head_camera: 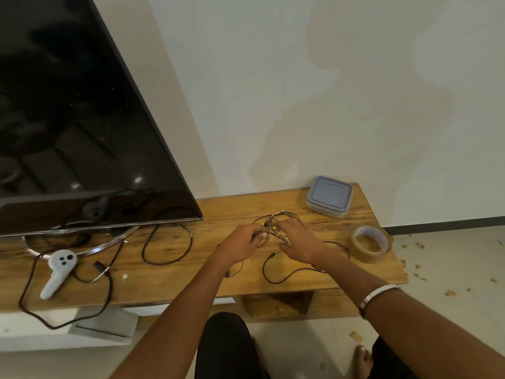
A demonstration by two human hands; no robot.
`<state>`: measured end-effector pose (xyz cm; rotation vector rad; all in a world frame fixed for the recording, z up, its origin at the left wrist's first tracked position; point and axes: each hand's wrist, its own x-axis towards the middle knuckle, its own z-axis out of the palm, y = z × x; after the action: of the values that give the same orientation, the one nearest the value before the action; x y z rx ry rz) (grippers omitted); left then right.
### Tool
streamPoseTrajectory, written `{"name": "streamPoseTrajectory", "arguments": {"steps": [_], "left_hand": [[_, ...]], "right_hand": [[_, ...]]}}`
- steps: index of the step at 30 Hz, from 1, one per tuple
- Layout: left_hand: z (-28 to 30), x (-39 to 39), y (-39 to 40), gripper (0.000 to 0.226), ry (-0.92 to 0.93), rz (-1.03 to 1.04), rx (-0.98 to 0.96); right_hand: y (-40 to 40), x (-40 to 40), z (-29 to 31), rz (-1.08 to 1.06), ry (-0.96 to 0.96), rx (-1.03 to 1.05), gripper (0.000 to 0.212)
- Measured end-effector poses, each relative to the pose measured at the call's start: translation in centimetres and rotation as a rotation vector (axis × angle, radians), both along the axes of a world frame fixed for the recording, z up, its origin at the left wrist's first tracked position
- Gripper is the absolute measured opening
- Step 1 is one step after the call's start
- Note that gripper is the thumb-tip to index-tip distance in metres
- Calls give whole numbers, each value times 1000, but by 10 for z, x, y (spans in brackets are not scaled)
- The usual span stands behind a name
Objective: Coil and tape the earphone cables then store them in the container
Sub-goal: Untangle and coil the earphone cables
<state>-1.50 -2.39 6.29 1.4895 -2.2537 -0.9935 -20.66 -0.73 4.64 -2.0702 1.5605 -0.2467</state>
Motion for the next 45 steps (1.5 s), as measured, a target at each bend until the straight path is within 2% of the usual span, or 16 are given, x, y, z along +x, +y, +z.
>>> {"name": "streamPoseTrajectory", "arguments": {"steps": [3, 4, 16, 24, 27, 31, 35, 40, 45], "left_hand": [[1, -6, 0, 20, -7, -15, 4], [2, -7, 0, 20, -16, -16, 4], [4, 2, 2, 20, -38, -24, -23], [4, 7, 2, 24, -51, -19, 6], [1, 5, 0, 23, -65, -20, -15], [4, -3, 1, 24, -38, -25, -14], [12, -12, 4, 23, -27, -56, -13], [14, -7, 3, 23, -28, -30, -18], [7, 2, 2, 23, -48, -7, -22]], "right_hand": [[-1, 13, 3, 33, -45, -45, 22], [-1, 16, 5, 24, -53, -50, 21], [-1, -2, 9, -121, 98, -141, 27], [2, -17, 3, -277, 190, -103, 25], [3, -13, 4, -251, 199, -48, 28], [5, -1, 10, -126, 13, -10, 36], [8, 15, 20, 17, -89, -53, 18], [6, 12, 24, -11, -61, -37, 23], [3, -1, 22, -73, 62, -132, 28]]}}
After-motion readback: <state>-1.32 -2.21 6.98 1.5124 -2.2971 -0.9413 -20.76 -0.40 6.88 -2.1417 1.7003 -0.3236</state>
